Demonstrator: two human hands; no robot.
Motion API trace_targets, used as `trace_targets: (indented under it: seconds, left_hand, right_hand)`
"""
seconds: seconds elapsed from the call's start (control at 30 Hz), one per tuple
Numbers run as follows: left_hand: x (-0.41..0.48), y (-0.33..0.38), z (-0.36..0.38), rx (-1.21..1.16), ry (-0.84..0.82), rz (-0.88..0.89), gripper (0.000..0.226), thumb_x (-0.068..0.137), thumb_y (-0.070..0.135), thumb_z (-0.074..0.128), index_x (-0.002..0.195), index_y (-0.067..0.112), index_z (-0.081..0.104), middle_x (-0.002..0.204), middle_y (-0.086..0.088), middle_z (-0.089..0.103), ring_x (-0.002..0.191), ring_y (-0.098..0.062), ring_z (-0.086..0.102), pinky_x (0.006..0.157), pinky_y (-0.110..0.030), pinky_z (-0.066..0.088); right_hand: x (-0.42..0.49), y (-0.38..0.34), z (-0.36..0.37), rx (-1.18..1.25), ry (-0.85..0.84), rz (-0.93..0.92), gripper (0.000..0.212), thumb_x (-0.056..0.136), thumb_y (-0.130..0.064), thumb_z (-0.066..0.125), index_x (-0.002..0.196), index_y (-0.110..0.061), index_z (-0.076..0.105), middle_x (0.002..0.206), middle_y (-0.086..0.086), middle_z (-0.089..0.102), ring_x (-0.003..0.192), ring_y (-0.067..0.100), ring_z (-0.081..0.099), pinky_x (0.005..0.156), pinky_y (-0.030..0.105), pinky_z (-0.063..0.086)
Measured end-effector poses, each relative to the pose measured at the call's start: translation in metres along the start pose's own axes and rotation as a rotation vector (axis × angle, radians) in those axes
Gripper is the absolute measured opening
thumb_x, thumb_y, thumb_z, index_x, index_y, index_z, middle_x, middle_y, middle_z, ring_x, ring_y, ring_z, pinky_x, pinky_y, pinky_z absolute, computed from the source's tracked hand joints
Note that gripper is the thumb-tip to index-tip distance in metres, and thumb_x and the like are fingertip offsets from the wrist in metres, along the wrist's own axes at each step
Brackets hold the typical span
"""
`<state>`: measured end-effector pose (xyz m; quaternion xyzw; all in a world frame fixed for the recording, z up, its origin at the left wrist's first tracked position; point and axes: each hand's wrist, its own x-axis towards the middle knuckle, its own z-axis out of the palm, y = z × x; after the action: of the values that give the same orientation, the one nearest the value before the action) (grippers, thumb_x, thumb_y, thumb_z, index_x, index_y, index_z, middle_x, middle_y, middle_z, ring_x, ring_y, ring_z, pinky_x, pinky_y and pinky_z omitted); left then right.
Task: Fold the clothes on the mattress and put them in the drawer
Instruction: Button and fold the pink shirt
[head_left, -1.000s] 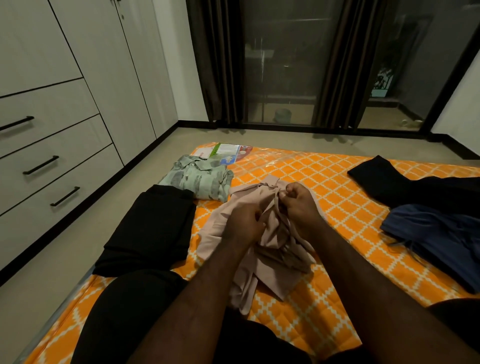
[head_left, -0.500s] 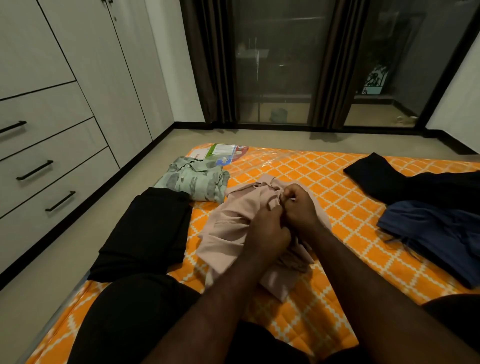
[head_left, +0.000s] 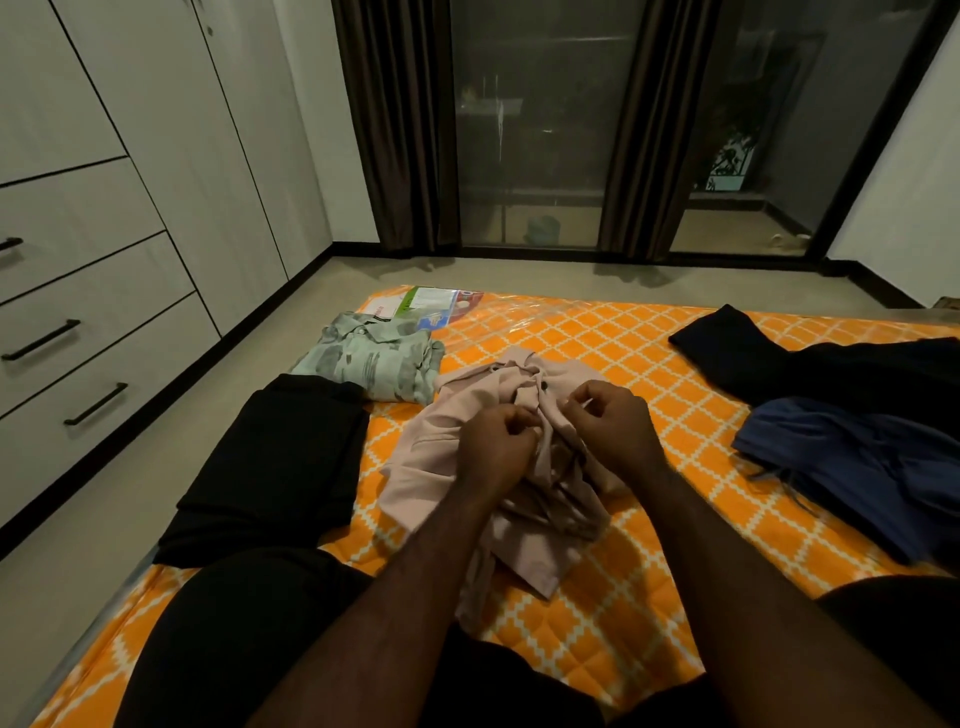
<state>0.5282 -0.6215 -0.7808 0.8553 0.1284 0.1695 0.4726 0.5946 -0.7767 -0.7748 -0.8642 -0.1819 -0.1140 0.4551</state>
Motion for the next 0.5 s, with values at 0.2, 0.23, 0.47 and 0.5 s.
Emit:
trace_targets:
  seconds: [0.2, 0.23, 0.47, 0.5]
  left_hand:
    - [-0.003, 0.004, -0.009, -0.176, 0.035, 0.058, 0.021, 0.086, 0.007, 0.067, 0.101, 0.015, 0.079, 0.097, 0.003, 0.076, 0.090, -0.008, 0.069, 0.080, -0.030, 0.058]
    - [-0.002, 0.003, -0.011, -0.195, 0.018, 0.069, 0.021, 0.086, 0.007, 0.067, 0.102, 0.016, 0.079, 0.098, 0.004, 0.076, 0.091, -0.008, 0.070, 0.081, -0.031, 0.059]
    - [-0.005, 0.012, -0.015, 0.152, -0.255, 0.181, 0.036, 0.087, 0.009, 0.054, 0.113, 0.014, 0.078, 0.105, -0.009, 0.076, 0.085, -0.019, 0.067, 0.071, -0.024, 0.046]
    - [-0.005, 0.012, -0.013, 0.222, -0.280, 0.174, 0.036, 0.087, 0.008, 0.054, 0.114, 0.013, 0.078, 0.109, -0.008, 0.076, 0.093, -0.022, 0.068, 0.075, -0.024, 0.049]
  right_hand:
    - [-0.017, 0.007, 0.009, -0.329, -0.226, -0.001, 0.015, 0.081, -0.032, 0.076, 0.089, -0.027, 0.064, 0.087, -0.004, 0.064, 0.077, 0.018, 0.062, 0.056, 0.031, 0.045]
    - [-0.019, 0.007, 0.011, -0.279, -0.188, 0.035, 0.015, 0.084, -0.028, 0.076, 0.092, -0.025, 0.065, 0.088, -0.003, 0.066, 0.076, 0.017, 0.064, 0.054, 0.028, 0.043]
    - [-0.021, 0.019, 0.009, 0.013, -0.079, 0.247, 0.019, 0.077, -0.022, 0.090, 0.090, -0.019, 0.075, 0.081, -0.008, 0.069, 0.076, 0.008, 0.064, 0.059, 0.014, 0.043]
    - [-0.020, 0.020, 0.009, 0.008, -0.082, 0.261, 0.015, 0.080, -0.020, 0.088, 0.090, -0.017, 0.078, 0.080, -0.006, 0.069, 0.077, 0.011, 0.065, 0.061, 0.019, 0.044]
